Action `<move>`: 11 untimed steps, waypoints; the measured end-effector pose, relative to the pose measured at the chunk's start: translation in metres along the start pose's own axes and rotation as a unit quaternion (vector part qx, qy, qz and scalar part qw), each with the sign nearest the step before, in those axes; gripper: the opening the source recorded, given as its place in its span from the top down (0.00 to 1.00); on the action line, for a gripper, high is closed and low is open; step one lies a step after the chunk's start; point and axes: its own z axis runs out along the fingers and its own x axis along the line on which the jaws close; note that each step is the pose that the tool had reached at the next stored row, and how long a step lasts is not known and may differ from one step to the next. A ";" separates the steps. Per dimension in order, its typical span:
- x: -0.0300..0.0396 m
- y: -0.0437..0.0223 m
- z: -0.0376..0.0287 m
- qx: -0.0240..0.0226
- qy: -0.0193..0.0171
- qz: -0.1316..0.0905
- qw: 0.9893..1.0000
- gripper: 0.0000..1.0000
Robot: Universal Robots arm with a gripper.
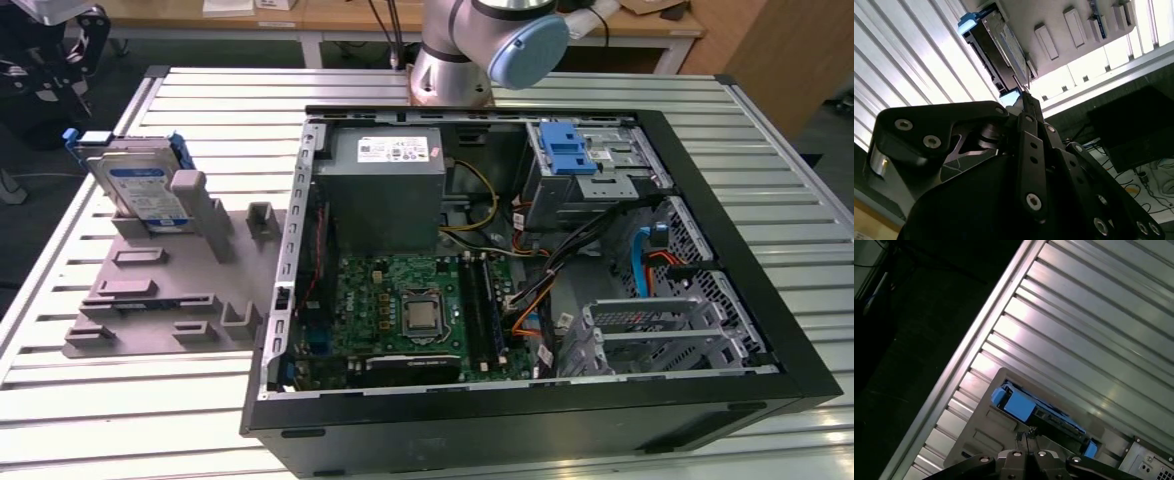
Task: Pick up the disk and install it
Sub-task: 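Pick up the disk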
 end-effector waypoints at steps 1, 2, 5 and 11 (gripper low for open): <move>0.0000 0.0000 0.0000 0.000 0.000 -0.006 1.000 0.89; 0.0000 0.0000 0.0001 0.000 0.000 -0.012 1.000 0.89; 0.0000 0.0000 0.0002 0.000 0.001 -0.033 0.999 0.89; 0.0000 0.0000 0.0003 0.000 0.003 -0.061 0.998 0.89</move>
